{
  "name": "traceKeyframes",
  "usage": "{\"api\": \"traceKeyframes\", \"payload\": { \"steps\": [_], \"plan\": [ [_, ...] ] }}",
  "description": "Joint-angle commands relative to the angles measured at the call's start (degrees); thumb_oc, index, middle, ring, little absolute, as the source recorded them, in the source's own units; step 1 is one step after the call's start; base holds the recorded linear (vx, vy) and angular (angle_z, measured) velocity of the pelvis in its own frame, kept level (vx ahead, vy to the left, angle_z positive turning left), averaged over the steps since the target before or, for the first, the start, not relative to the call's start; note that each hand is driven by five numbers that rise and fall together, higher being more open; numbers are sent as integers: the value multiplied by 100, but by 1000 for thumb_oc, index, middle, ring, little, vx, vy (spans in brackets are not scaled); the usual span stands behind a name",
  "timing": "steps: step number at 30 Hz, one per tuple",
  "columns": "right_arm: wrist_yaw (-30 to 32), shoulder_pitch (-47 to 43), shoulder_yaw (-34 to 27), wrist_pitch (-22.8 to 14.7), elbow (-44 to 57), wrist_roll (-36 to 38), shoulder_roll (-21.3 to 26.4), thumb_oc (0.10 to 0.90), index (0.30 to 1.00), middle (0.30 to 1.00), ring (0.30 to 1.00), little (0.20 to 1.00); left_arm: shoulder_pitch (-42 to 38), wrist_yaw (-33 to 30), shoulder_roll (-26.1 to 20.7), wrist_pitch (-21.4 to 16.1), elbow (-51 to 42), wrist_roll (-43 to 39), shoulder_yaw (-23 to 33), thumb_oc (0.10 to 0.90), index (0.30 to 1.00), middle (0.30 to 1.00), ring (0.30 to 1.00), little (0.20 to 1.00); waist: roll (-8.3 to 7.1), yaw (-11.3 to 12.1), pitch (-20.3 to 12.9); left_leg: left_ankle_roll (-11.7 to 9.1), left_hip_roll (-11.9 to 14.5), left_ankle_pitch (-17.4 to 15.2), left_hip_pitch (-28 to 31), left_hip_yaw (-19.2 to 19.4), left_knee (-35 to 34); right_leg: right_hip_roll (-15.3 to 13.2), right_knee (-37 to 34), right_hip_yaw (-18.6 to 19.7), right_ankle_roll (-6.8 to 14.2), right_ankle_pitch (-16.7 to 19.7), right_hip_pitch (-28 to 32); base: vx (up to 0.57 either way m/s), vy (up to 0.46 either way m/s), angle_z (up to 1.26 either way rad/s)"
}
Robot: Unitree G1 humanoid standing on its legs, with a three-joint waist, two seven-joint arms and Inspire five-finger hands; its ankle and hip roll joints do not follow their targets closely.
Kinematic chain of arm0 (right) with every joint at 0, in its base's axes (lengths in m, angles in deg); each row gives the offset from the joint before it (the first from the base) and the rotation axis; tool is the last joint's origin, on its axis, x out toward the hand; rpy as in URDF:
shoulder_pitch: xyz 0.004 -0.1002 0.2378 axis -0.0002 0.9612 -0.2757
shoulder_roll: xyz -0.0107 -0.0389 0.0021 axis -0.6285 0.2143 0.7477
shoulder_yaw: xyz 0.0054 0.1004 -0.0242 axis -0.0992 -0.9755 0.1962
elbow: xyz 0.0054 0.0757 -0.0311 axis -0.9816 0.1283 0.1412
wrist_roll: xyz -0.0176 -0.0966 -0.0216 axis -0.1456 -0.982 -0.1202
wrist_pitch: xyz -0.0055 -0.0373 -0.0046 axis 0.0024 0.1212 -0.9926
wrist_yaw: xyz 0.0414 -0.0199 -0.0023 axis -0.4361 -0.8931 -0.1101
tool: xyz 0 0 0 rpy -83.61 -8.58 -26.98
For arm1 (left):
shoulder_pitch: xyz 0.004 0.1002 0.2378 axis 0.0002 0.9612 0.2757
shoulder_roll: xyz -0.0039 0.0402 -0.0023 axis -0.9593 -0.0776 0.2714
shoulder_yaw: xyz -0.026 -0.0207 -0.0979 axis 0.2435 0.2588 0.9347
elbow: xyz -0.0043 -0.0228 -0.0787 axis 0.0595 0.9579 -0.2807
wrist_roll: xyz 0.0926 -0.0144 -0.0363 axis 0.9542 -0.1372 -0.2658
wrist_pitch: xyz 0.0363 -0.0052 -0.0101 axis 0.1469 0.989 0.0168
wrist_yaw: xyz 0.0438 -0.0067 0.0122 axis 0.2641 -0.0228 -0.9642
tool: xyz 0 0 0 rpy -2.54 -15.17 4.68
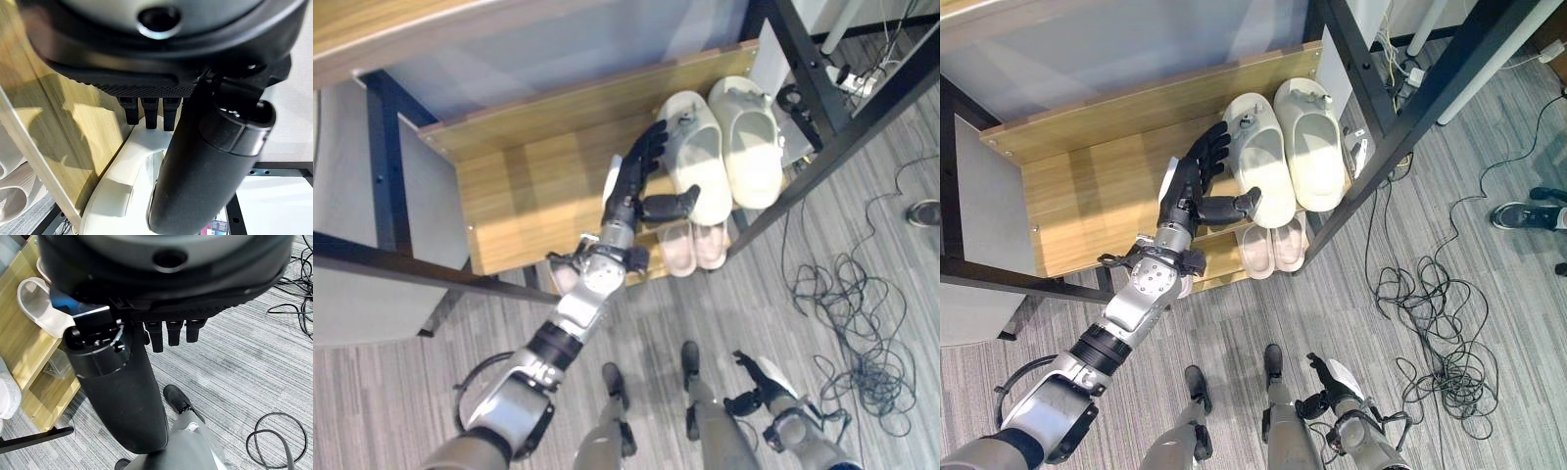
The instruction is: Arrange the slippers neatly on the shoe rack.
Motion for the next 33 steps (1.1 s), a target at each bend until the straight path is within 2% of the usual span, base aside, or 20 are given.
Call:
{"api": "traceKeyframes", "payload": {
  "steps": [1, 14, 18, 24, 25, 27, 28, 32, 33],
  "plan": [
    [7, 423, 46, -130, 219, 117, 205, 800, 900, 900, 900, 900, -823, 152, 123, -596, -36, 214, 118, 800, 900, 900, 900, 900, -129, -67, -433, -353, 122, -341, 109, -304, -15, -239, 71, 39, 534, -581, -110, -10, 11, 5],
    [-117, 227, 152, -86, 17, 137, -61, 800, 900, 900, 900, 900, 23, 650, -276, -650, -1066, 64, 154, 800, 900, 900, 900, 900, -222, 155, -531, -374, 94, -367, 317, -453, -13, -335, 79, -191, 575, -624, 267, -4, 11, 11],
    [-188, 227, 168, -60, -172, 124, -232, 800, 900, 900, 900, 900, 582, 969, -439, -696, -1668, -77, 167, 800, 900, 900, 900, 900, -272, 284, -670, -378, 42, -414, 579, -541, -38, -379, 73, -347, 591, -673, 629, 36, 13, 13],
    [-249, 239, 93, -51, -449, 148, -422, 800, 900, 900, 900, 900, 1726, 1373, -674, -638, -2287, -323, 357, 800, 900, 900, 900, 900, -320, 491, -845, -380, 14, -465, 927, -675, -42, -380, 84, -641, 577, -749, 1115, 59, 20, 23],
    [-271, 249, 69, -34, -574, 144, -493, 800, 900, 900, 900, 900, 2247, 1555, -752, -576, -2435, -452, 452, 800, 900, 900, 900, 900, -346, 583, -918, -376, 4, -496, 1069, -722, -42, -374, 85, -733, 572, -783, 1308, 92, 19, 19],
    [-279, 268, 46, -28, -647, 142, -519, 800, 900, 900, 900, 900, 2537, 1666, -798, -520, -2523, -504, 507, 800, 900, 900, 900, 900, -357, 628, -950, -371, 3, -508, 1146, -762, -42, -365, 85, -779, 564, -805, 1408, 84, 25, 23],
    [-293, 245, 8, -12, -838, 151, -573, 800, 900, 900, 900, 900, 3073, 1870, -909, -438, -2621, -533, 537, 800, 900, 900, 900, 900, -394, 722, -1002, -366, -8, -528, 1252, -809, -42, -350, 88, -852, 562, -842, 1568, 60, 36, 23],
    [-329, 243, -78, -7, -1072, 148, -608, 800, 900, 900, 900, 900, 3959, 2203, -1164, -300, -2559, -479, 640, 800, 900, 900, 900, 900, -480, 889, -1122, -356, 9, -576, 1443, -918, -42, -324, 113, -997, 546, -934, 1862, 61, 22, 28],
    [-329, 252, -71, -8, -1072, 147, -613, 800, 900, 900, 900, 900, 3978, 2207, -1170, -298, -2568, -478, 645, 800, 900, 900, 900, 900, -484, 881, -1123, -356, 8, -579, 1454, -922, -42, -324, 110, -1002, 547, -937, 1877, 65, 18, 25]
  ]
}}
